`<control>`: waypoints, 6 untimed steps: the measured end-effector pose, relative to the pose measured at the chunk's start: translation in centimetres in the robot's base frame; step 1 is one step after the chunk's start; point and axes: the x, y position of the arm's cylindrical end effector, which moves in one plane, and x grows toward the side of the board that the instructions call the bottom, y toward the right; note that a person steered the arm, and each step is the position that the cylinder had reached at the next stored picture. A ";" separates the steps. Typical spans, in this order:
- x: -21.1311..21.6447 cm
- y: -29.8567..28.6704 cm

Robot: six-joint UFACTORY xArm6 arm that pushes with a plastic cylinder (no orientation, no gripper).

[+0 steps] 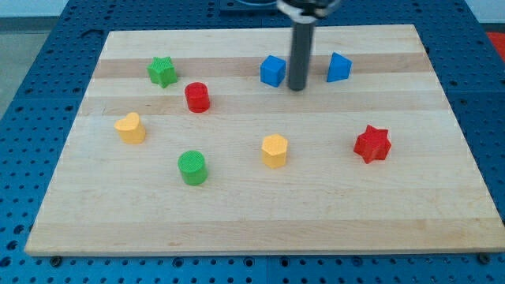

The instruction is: Move the red circle diagonally bottom right to the green star

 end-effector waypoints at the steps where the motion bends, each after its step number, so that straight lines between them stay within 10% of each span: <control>1: 0.0 -5.6; 6: -6.3 -23.2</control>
